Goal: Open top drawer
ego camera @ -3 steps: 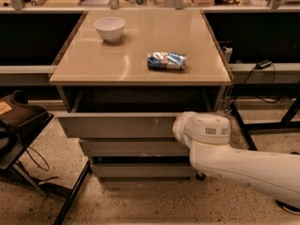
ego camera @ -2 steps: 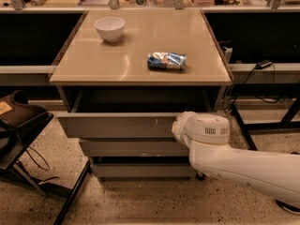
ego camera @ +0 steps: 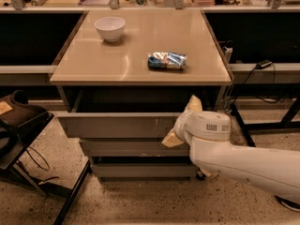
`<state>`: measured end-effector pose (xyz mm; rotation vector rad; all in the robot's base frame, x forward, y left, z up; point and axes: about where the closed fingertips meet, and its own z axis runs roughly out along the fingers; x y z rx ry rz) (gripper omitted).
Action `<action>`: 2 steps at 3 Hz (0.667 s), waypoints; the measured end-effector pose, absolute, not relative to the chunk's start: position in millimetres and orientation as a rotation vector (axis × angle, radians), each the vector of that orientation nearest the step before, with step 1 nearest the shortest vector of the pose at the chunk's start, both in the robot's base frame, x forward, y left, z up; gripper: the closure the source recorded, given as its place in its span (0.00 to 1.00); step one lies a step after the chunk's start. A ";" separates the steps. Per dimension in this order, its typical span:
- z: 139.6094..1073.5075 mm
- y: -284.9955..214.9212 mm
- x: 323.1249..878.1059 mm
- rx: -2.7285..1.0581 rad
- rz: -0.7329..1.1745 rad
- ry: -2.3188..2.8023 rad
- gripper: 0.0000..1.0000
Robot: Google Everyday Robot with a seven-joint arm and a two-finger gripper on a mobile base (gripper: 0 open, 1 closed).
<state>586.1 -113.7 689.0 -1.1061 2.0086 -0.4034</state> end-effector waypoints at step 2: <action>658.3 -86.1 646.3 -1.220 -0.261 2.007 0.00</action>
Offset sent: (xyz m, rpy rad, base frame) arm 0.1178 0.0141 -0.0485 -0.1118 0.4084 0.3785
